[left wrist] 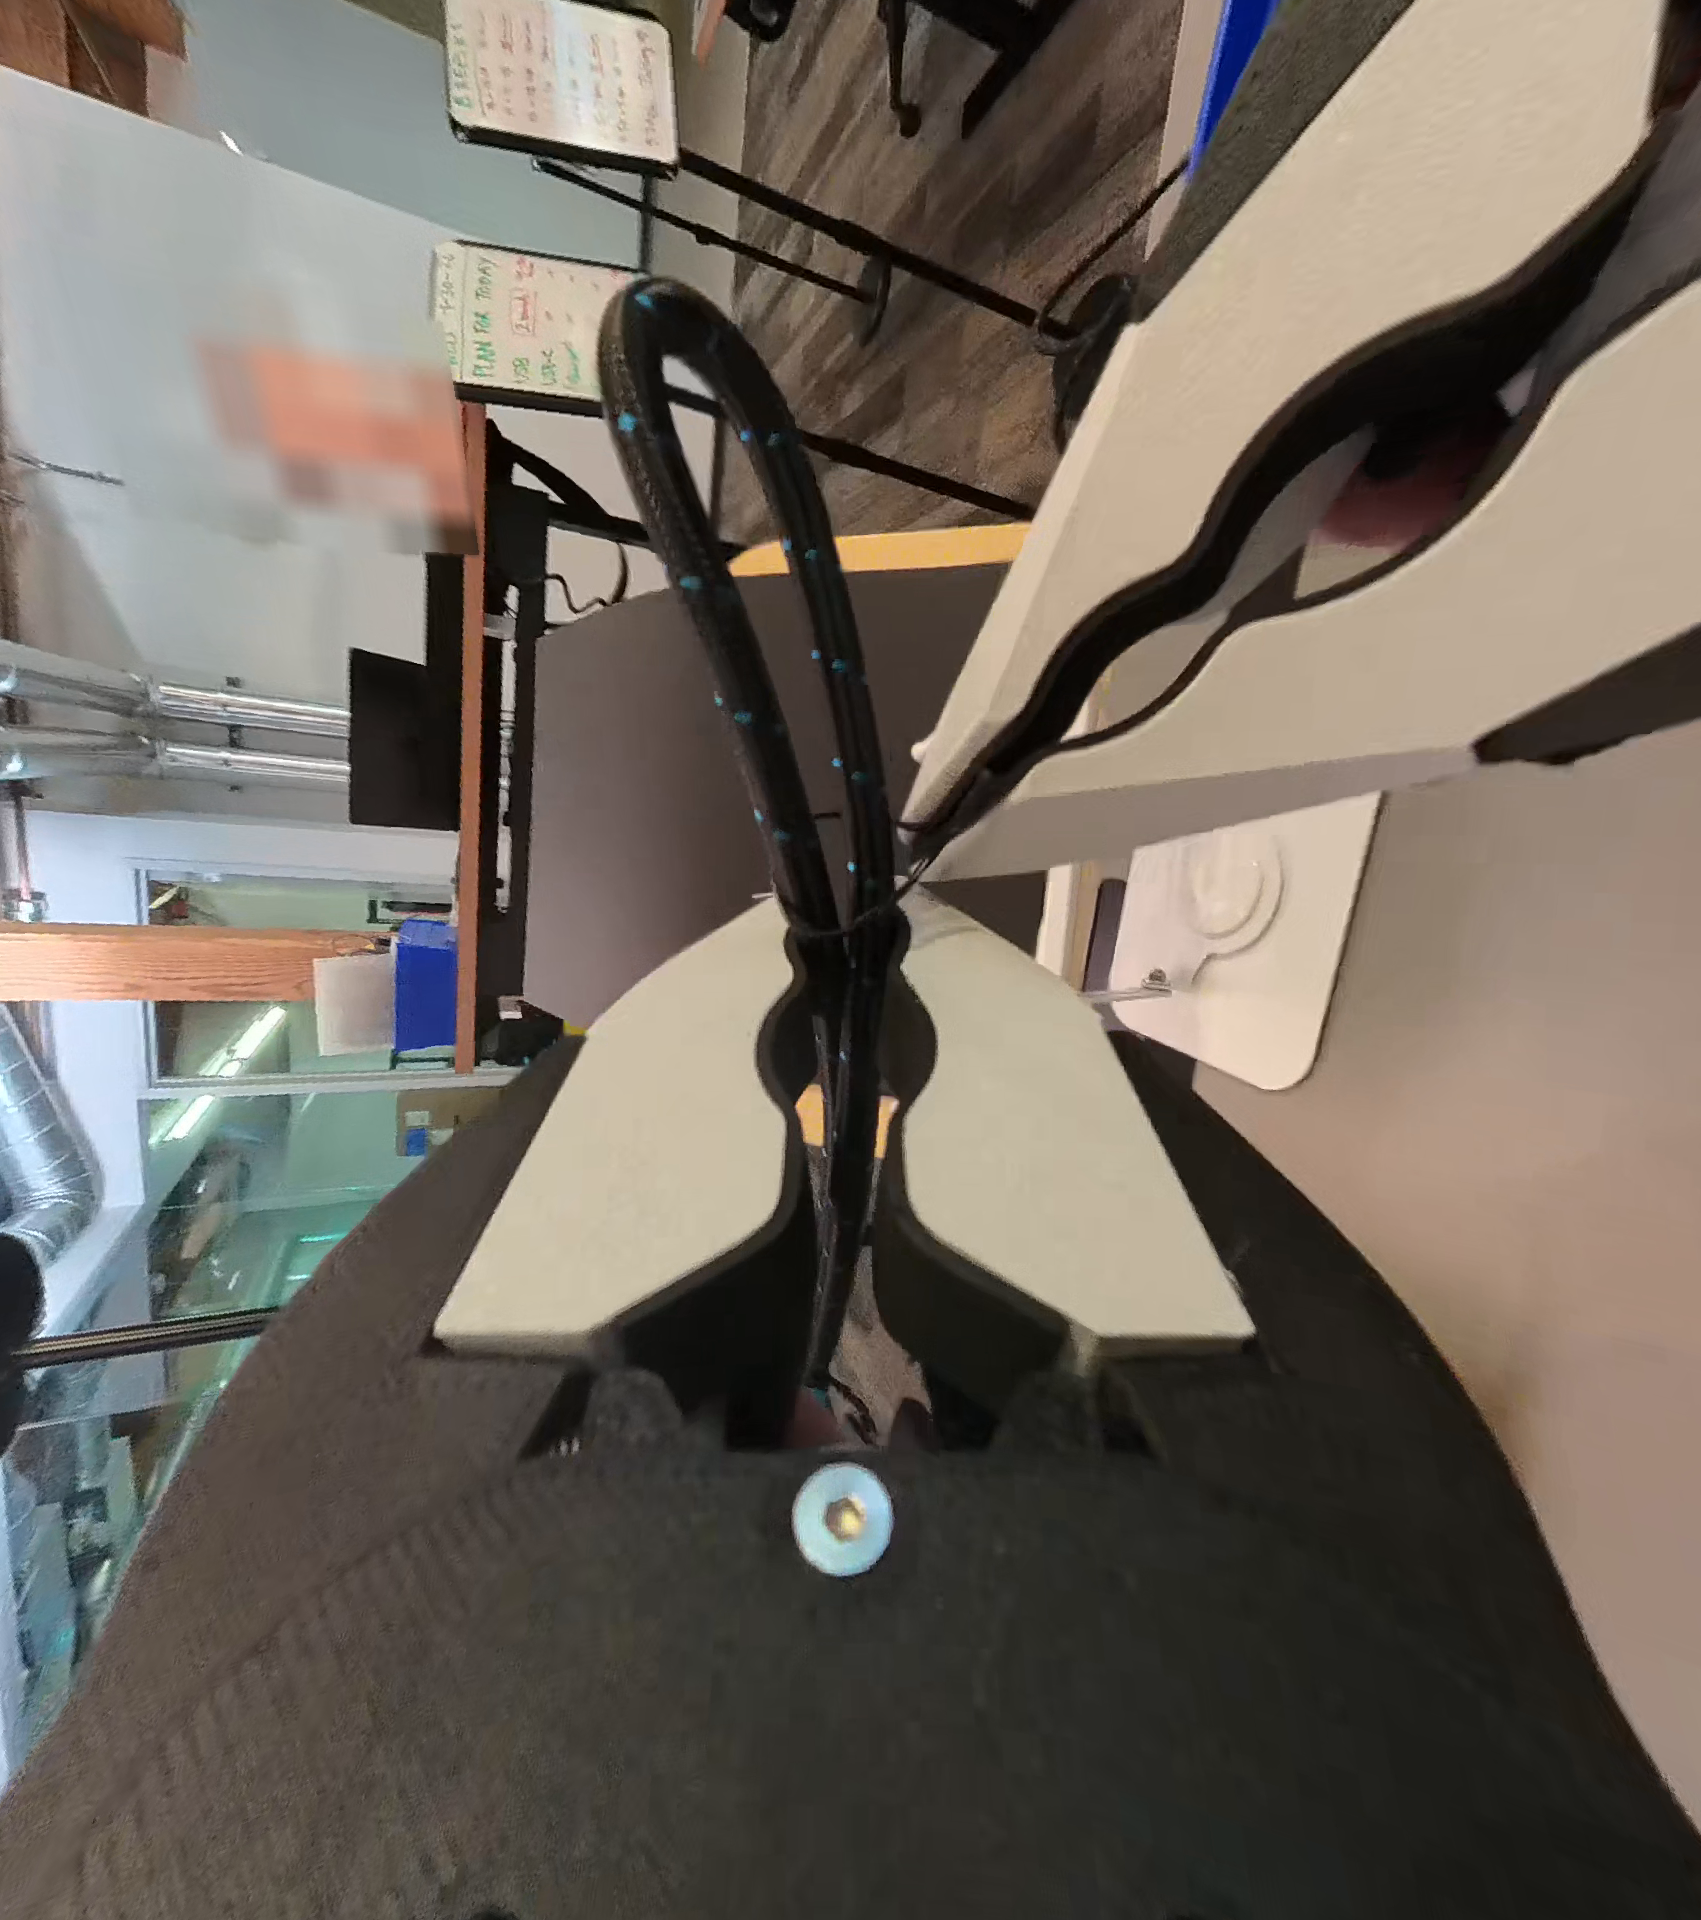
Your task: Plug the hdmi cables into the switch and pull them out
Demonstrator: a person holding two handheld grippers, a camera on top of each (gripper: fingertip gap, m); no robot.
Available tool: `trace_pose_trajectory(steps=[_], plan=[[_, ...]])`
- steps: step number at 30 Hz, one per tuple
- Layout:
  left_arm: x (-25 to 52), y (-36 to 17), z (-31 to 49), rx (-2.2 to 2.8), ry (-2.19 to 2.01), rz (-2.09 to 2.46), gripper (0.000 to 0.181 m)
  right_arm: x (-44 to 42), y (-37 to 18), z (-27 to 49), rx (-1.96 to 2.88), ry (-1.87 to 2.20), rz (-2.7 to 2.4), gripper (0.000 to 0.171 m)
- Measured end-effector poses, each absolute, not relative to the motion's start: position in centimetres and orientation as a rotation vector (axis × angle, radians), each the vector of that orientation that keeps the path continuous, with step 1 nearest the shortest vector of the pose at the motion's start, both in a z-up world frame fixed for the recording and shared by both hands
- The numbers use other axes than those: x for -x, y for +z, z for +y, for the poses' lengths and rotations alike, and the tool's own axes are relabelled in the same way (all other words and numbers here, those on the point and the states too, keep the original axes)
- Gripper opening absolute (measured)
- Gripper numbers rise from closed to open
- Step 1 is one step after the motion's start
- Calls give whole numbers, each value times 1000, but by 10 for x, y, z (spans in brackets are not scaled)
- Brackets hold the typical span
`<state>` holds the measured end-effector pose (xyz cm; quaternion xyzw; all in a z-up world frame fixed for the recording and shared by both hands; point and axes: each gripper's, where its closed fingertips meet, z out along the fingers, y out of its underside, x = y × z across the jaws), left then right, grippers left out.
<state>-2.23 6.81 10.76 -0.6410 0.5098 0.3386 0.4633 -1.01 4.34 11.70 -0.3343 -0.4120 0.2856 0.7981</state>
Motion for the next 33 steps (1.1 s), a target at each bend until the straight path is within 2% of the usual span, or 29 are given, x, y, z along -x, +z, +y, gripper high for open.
trace_pose_trajectory(steps=[7,10,12,19,33], plan=[[25,118,65,1442,951,1215,7,9,123,34,758,879,-900,0],[30,124,65,1386,1019,1195,6,13,121,29,785,978,-930,25],[33,126,64,1371,1036,1181,6,15,120,27,789,1046,-932,23],[34,133,63,1243,1146,1159,6,16,124,22,828,1413,-890,38],[30,136,72,1067,1338,1151,6,23,125,30,899,1508,-811,19]])
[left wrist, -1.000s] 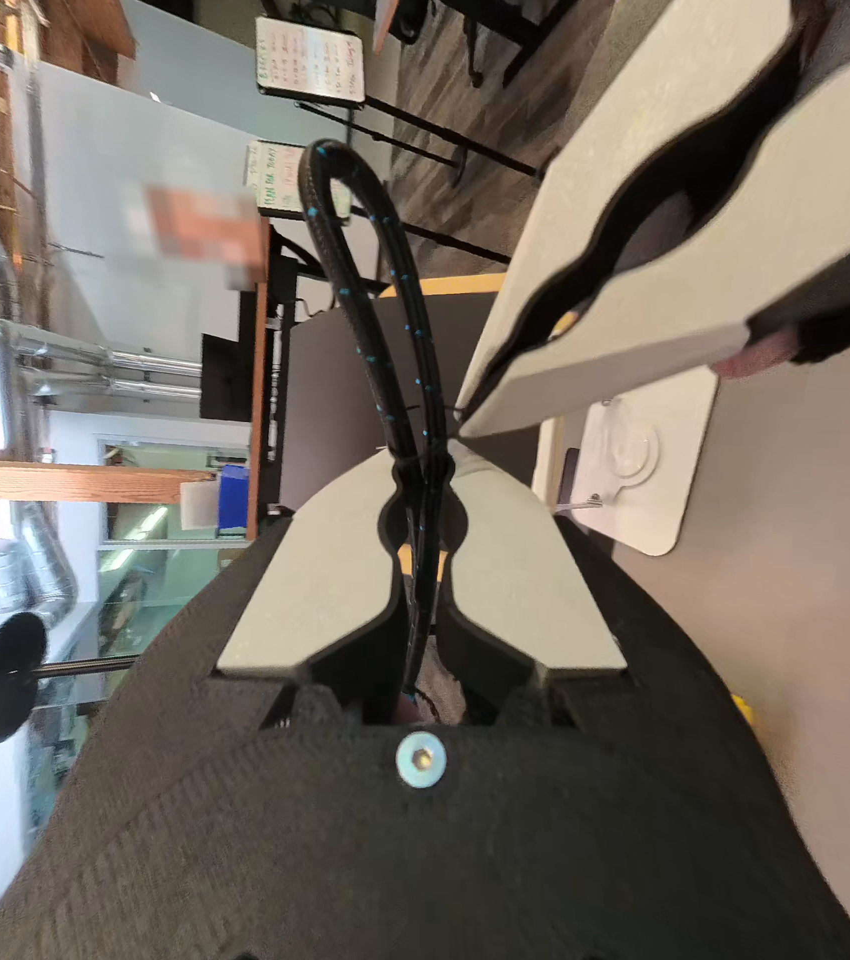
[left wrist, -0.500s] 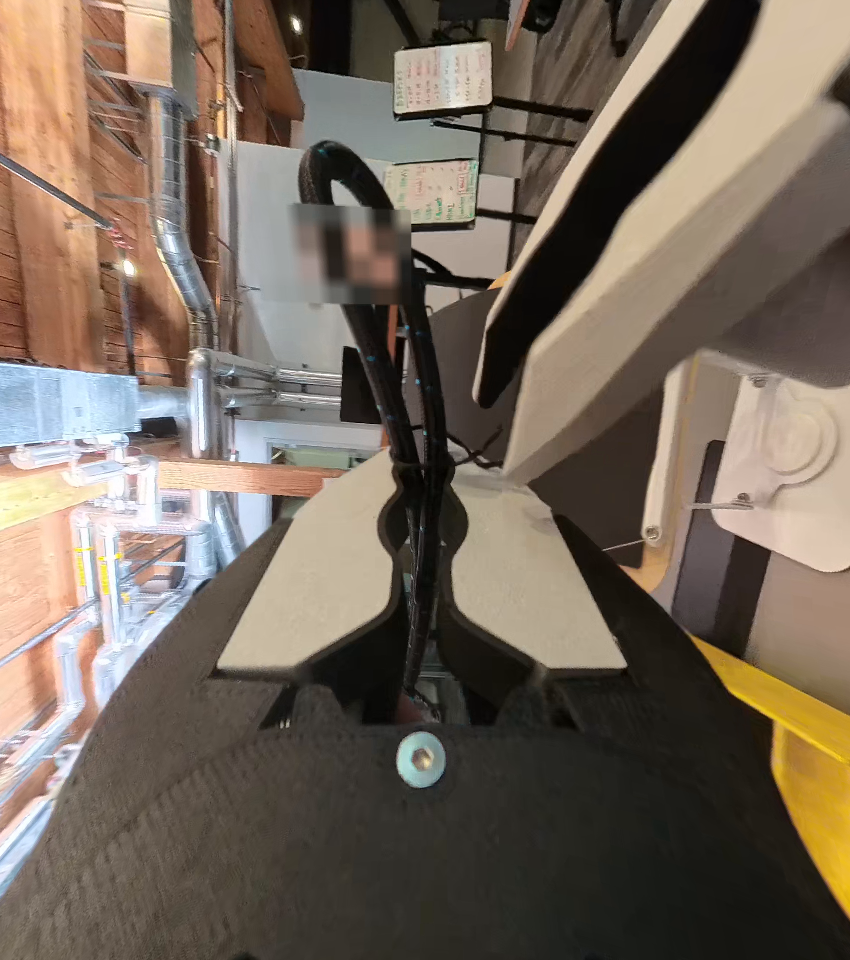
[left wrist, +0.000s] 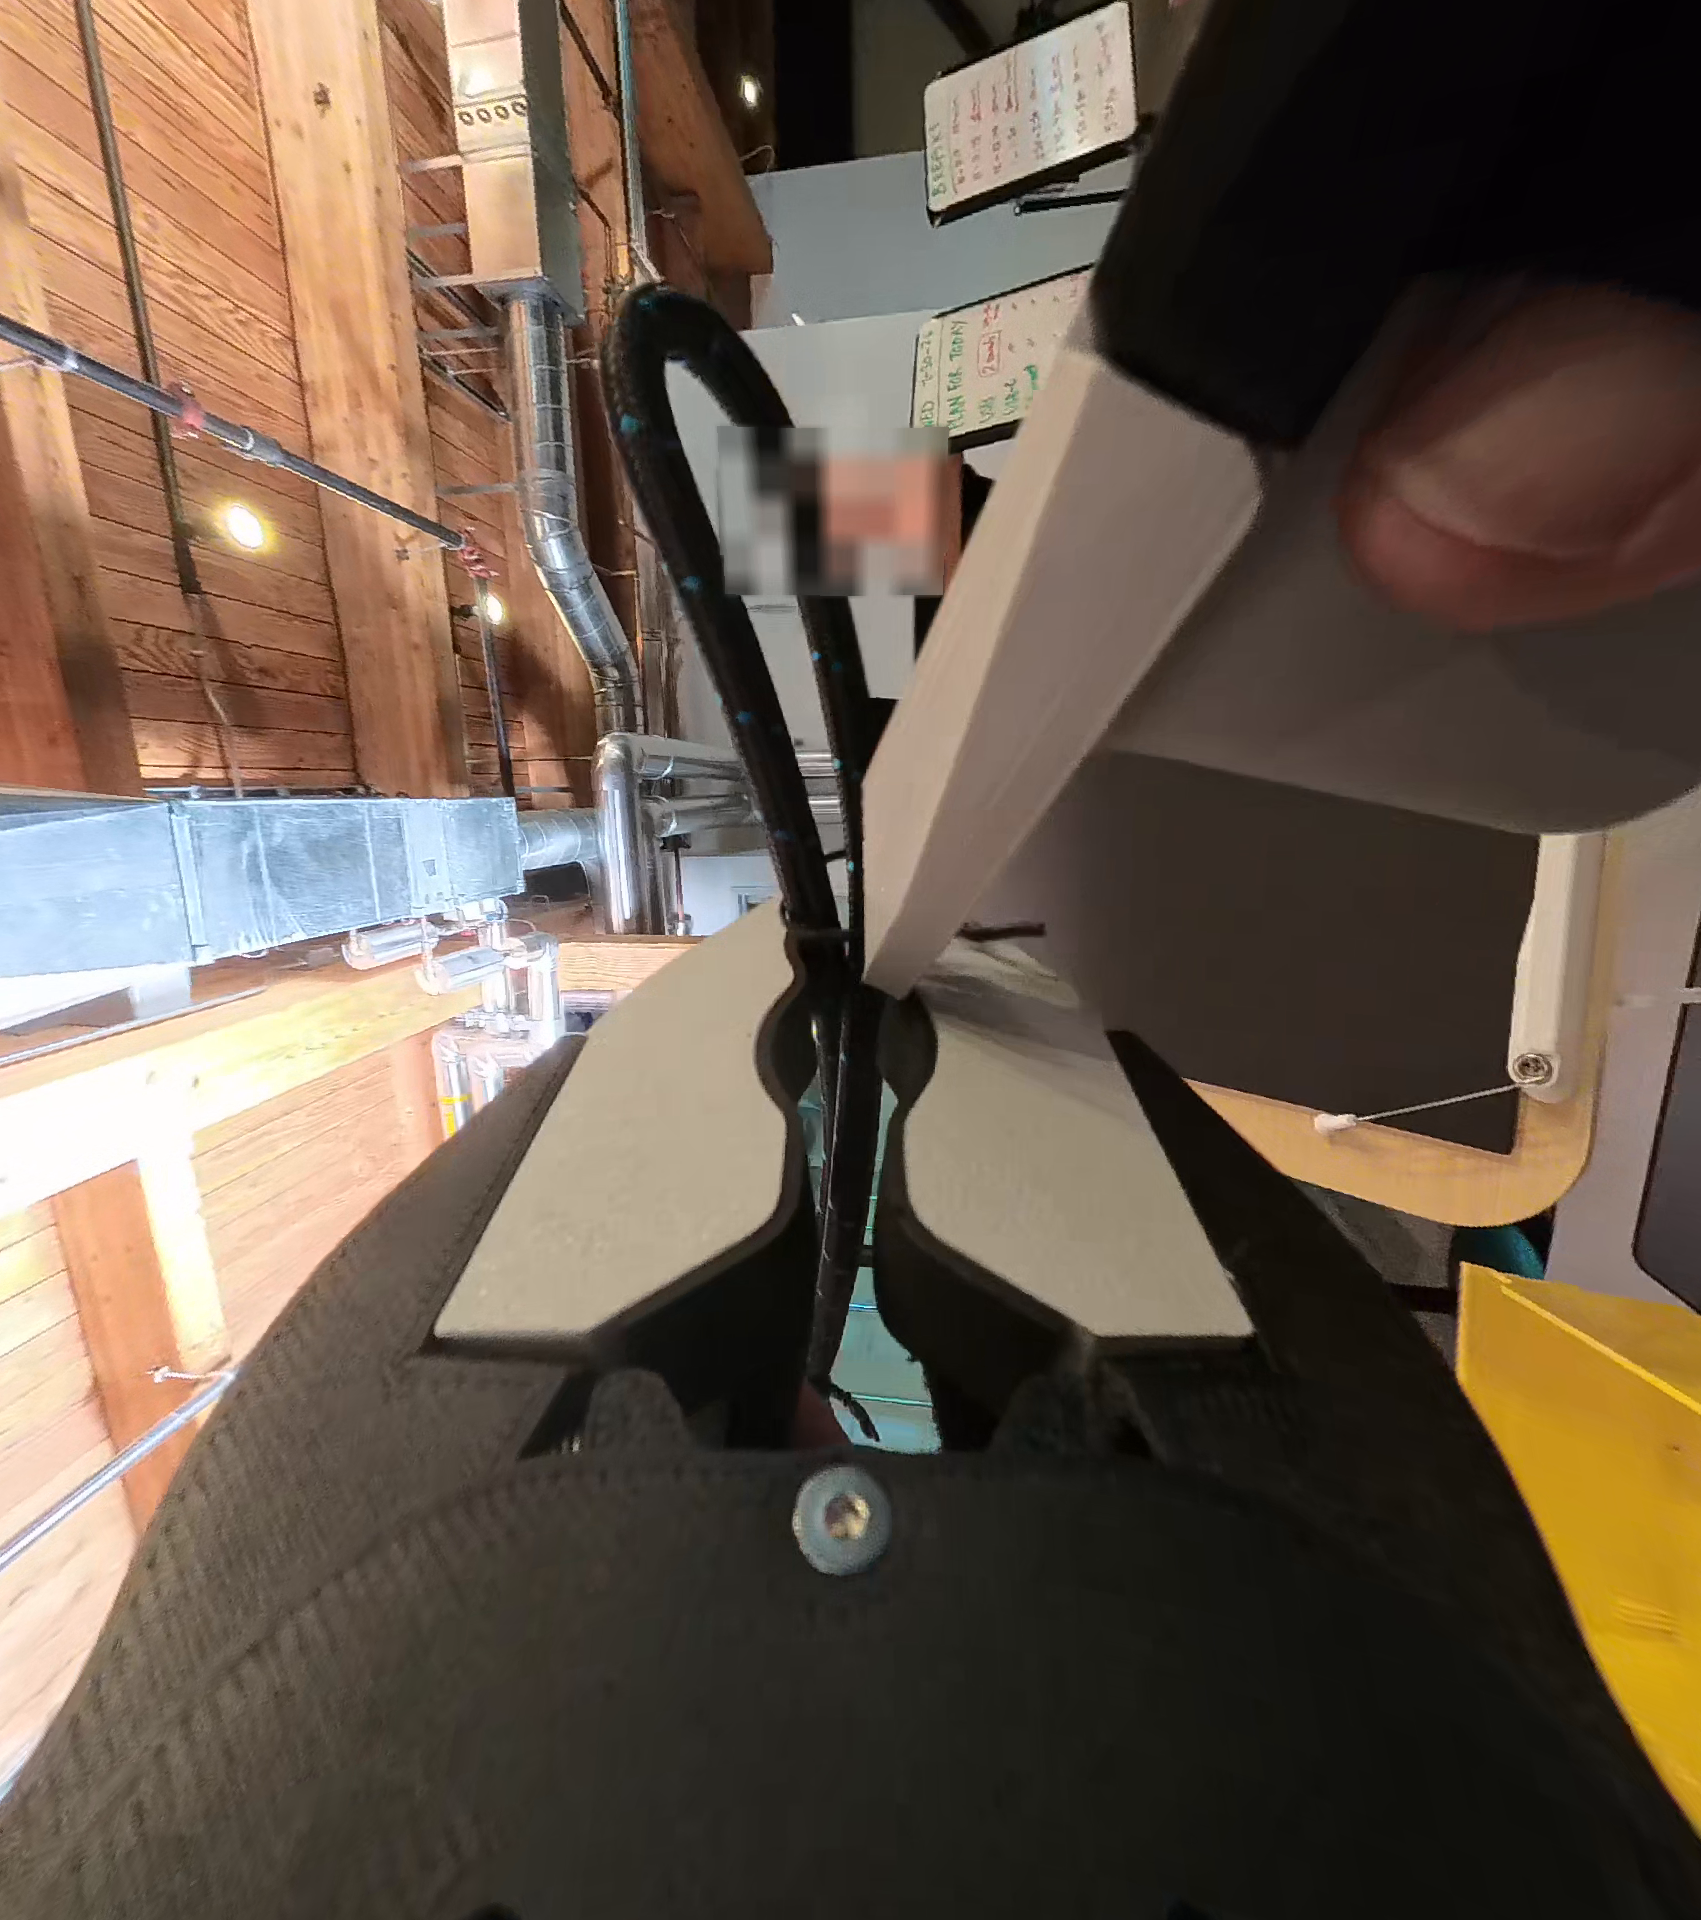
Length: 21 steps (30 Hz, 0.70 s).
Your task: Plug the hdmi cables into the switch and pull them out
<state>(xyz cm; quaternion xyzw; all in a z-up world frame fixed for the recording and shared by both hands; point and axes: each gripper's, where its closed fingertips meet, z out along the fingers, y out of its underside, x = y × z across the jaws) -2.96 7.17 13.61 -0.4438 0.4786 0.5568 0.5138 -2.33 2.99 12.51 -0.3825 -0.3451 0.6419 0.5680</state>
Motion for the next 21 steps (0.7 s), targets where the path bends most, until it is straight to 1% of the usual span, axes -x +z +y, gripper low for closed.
trace_pose_trajectory(steps=[1,2,3,13,21], plan=[[30,137,72,1054,1348,1145,6,23,125,30,897,1501,-805,18],[29,137,72,1050,1353,1144,5,22,126,30,891,1497,-799,2],[28,137,72,1043,1352,1142,6,22,126,30,881,1498,-795,1],[20,144,70,976,1334,1131,6,15,130,27,822,1522,-800,0],[6,154,55,891,1097,1001,6,3,142,10,709,1881,-762,0]])
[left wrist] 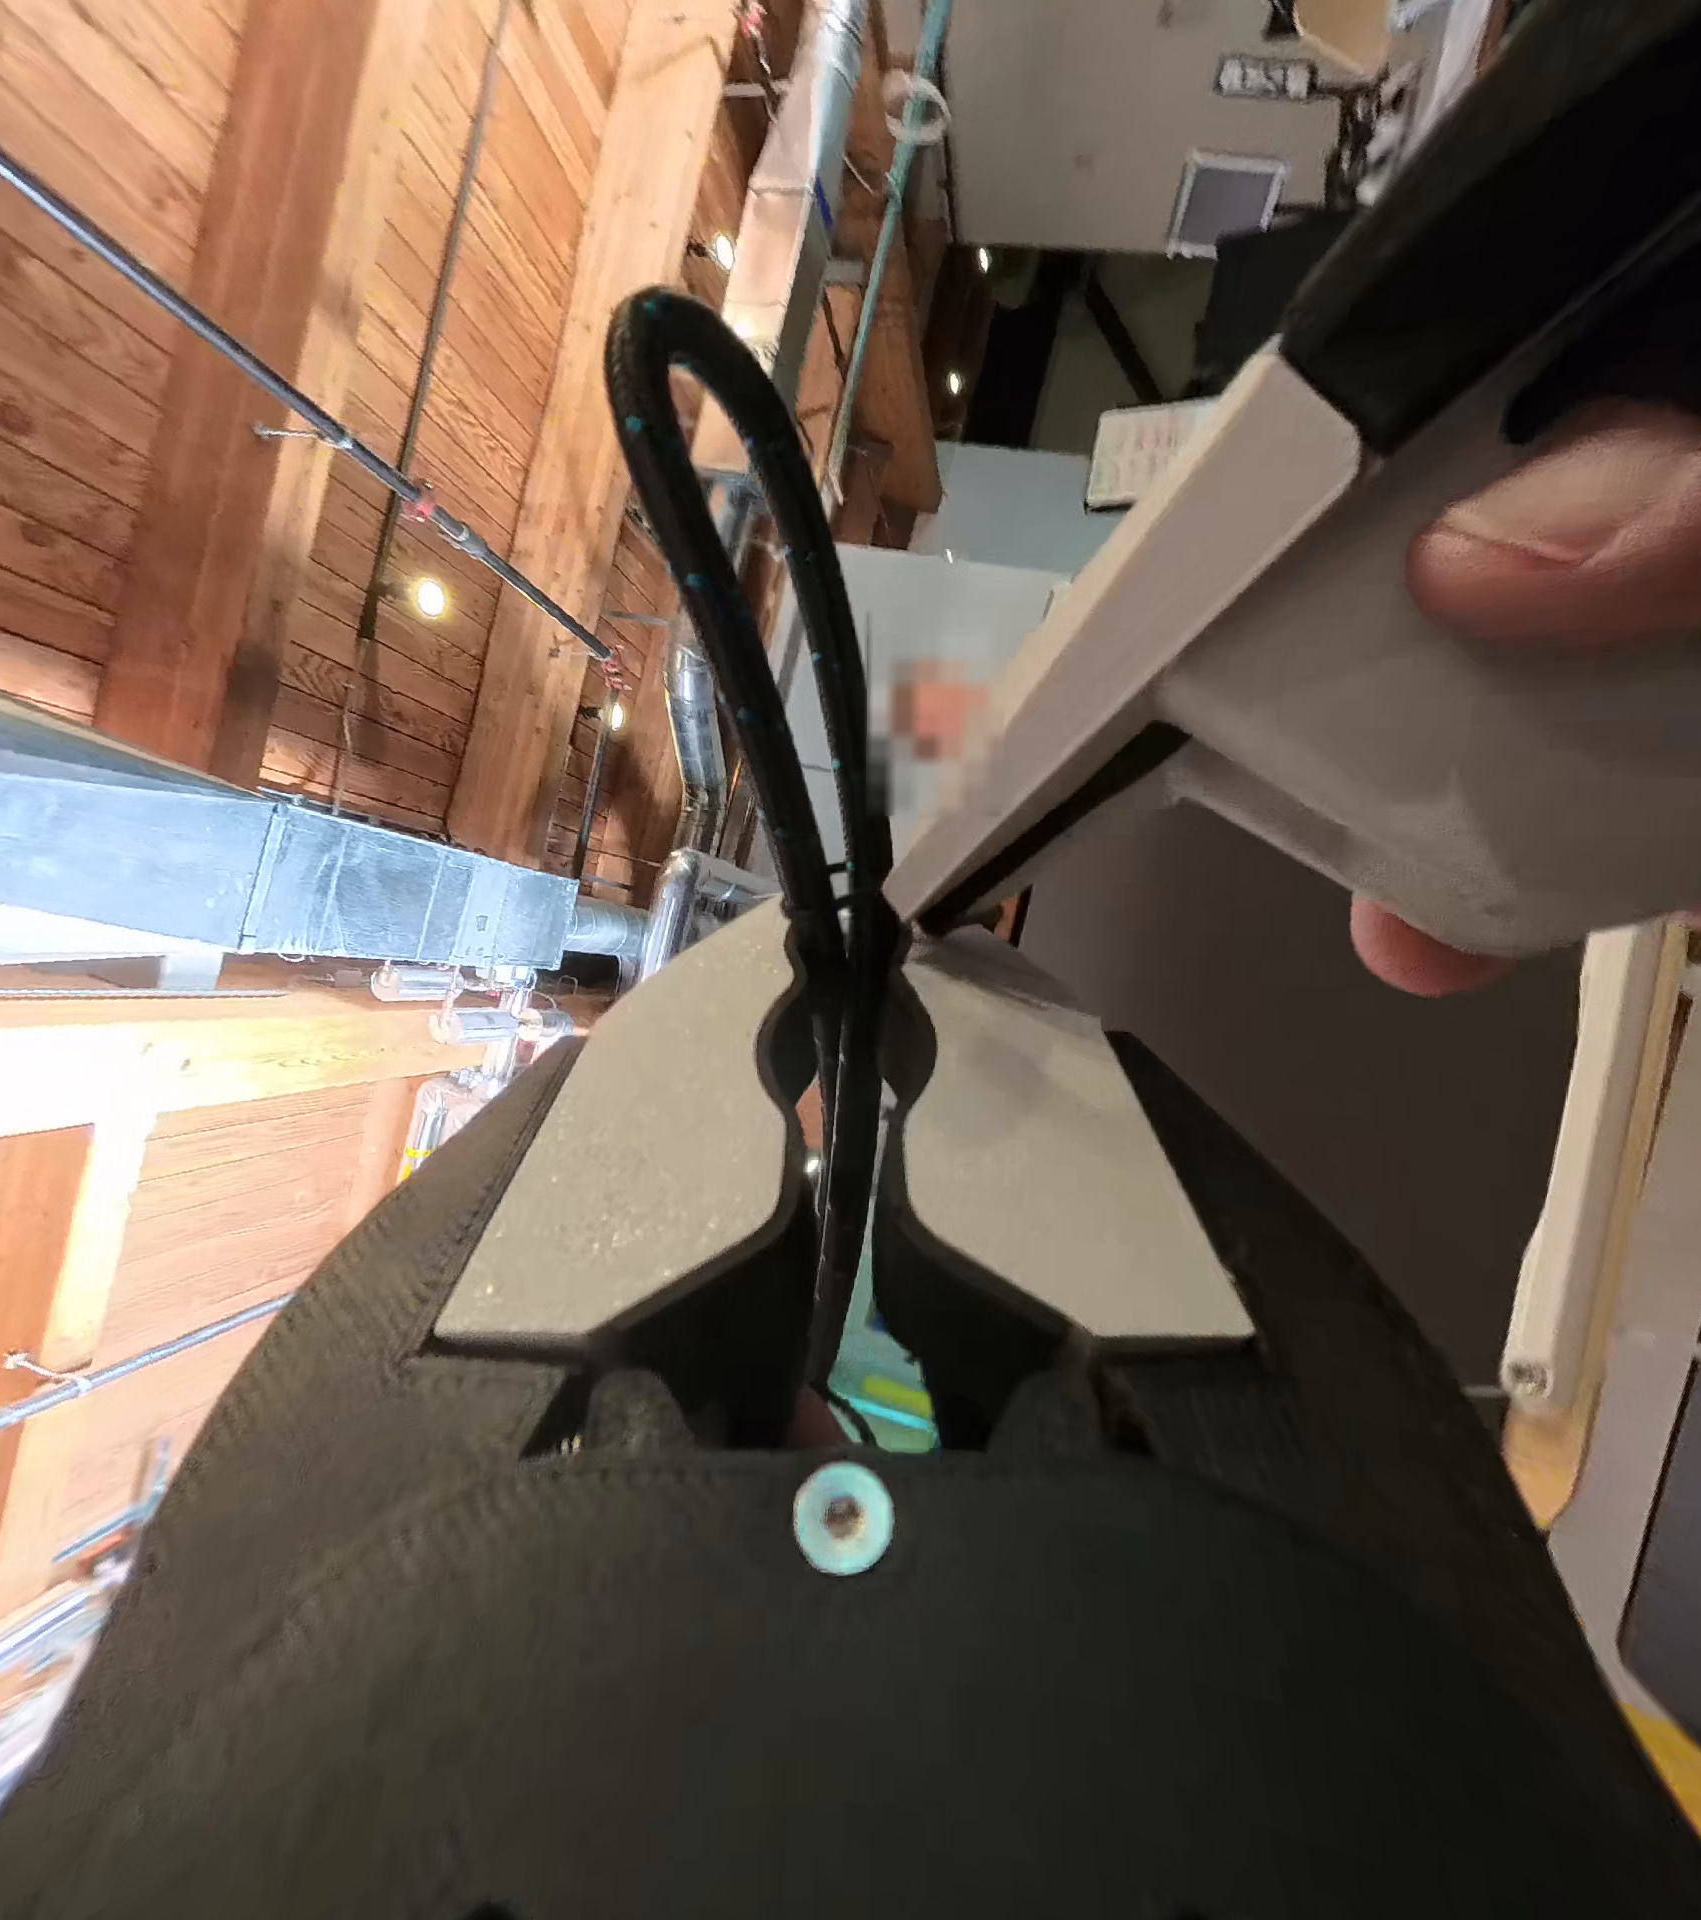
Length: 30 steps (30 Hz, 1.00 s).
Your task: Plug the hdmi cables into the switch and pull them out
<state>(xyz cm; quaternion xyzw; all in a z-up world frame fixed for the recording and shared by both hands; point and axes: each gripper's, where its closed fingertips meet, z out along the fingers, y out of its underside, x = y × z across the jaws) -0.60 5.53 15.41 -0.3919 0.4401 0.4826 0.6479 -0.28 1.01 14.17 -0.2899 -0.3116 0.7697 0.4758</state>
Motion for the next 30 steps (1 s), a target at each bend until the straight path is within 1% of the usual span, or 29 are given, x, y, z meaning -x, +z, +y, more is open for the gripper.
trace_pose_trajectory(steps=[6,11,14,18,20,23,24,27,28,30], plan=[[-5,165,38,761,957,907,6,-6,151,-8,560,2221,-692,0],[-9,175,20,635,883,839,6,-12,160,-26,424,2403,-628,0],[-13,180,6,544,921,817,6,-17,162,-38,335,2523,-599,0],[-9,184,-2,490,998,795,5,-14,163,-45,341,2613,-548,0],[3,182,4,551,994,781,6,-6,160,-39,438,2458,-550,1],[14,179,12,666,942,777,6,-3,156,-36,515,2175,-638,31],[17,179,14,690,952,775,6,0,153,-35,548,2023,-684,35],[23,178,20,759,979,791,6,6,144,-30,588,1477,-812,36],[26,175,25,816,981,802,6,4,143,-26,573,1288,-827,31],[27,174,27,874,968,808,7,-1,145,-20,532,913,-849,28]])
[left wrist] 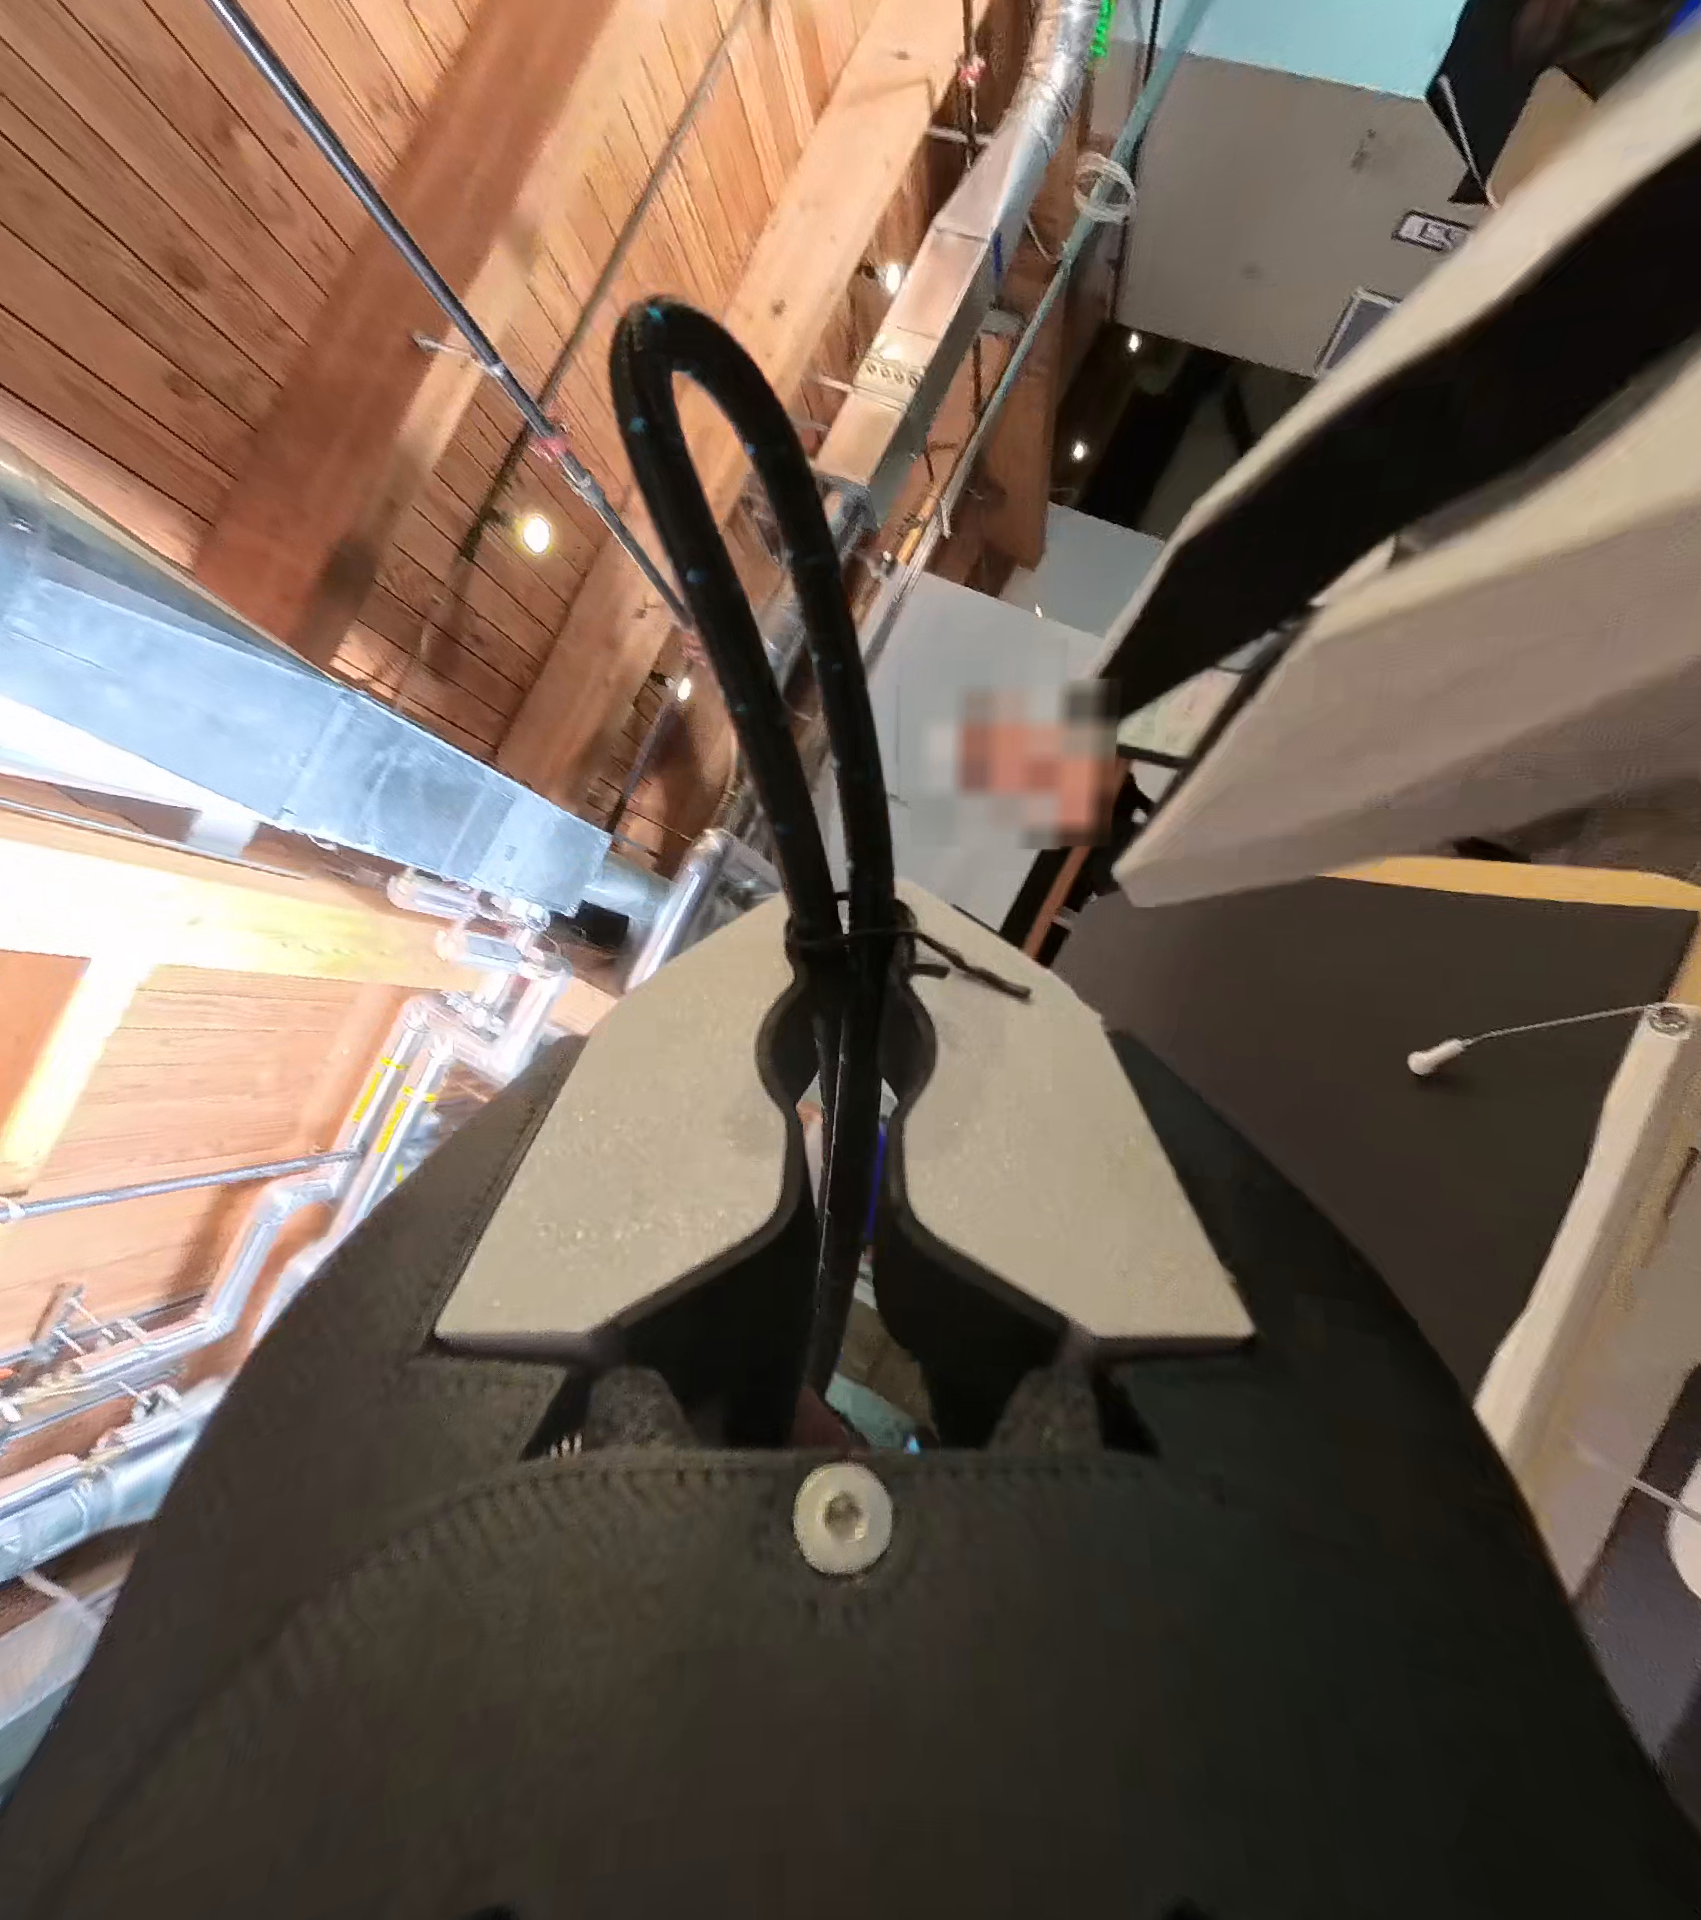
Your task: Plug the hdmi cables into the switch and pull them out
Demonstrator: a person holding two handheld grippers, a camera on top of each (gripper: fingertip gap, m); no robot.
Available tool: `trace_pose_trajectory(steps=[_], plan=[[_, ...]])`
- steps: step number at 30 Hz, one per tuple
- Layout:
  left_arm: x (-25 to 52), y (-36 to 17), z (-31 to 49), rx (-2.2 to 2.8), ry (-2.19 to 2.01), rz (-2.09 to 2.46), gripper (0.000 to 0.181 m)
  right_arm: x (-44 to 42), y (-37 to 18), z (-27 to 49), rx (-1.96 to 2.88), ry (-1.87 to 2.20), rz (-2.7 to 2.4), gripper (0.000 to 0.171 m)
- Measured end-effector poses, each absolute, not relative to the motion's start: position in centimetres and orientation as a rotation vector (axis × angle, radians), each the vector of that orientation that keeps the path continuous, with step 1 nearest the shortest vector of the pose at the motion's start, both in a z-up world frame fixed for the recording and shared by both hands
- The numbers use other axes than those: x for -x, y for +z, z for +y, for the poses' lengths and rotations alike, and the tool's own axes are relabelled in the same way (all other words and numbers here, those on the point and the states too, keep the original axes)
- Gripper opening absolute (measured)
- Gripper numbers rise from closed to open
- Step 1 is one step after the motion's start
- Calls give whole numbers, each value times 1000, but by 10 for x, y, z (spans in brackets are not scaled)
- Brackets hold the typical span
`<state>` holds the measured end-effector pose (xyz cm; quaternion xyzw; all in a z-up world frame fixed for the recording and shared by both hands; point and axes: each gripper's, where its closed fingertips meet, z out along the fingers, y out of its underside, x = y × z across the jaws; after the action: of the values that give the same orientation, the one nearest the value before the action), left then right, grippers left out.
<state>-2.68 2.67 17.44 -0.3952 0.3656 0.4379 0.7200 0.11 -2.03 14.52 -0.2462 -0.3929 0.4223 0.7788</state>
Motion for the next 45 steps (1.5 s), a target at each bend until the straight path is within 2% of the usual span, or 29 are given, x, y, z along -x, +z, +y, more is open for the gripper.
trace_pose_trajectory(steps=[4,6,11,15,22,28,35,38,40,41,45], plan=[[29,166,36,1041,1022,860,6,4,149,-22,402,314,-926,22],[29,164,38,1088,1095,892,6,7,148,-19,394,259,-944,20],[25,167,40,1086,1318,963,6,6,151,-15,527,551,-879,20],[20,169,40,1077,1403,1028,6,4,152,-4,567,575,-838,17],[11,172,40,1061,1415,1053,6,1,157,-2,532,500,-805,0],[4,174,37,1023,1406,1051,6,-4,158,-1,562,626,-797,0],[4,173,39,1016,1407,1060,6,-14,164,3,612,1026,-779,0],[5,172,39,1017,1408,1060,6,-15,162,7,613,963,-781,0],[4,173,39,1006,1417,1063,6,-11,156,1,604,957,-834,26],[4,172,40,1010,1419,1068,6,-9,154,-1,598,953,-854,33],[3,172,41,1014,1423,1080,6,-8,149,-5,538,826,-893,29]])
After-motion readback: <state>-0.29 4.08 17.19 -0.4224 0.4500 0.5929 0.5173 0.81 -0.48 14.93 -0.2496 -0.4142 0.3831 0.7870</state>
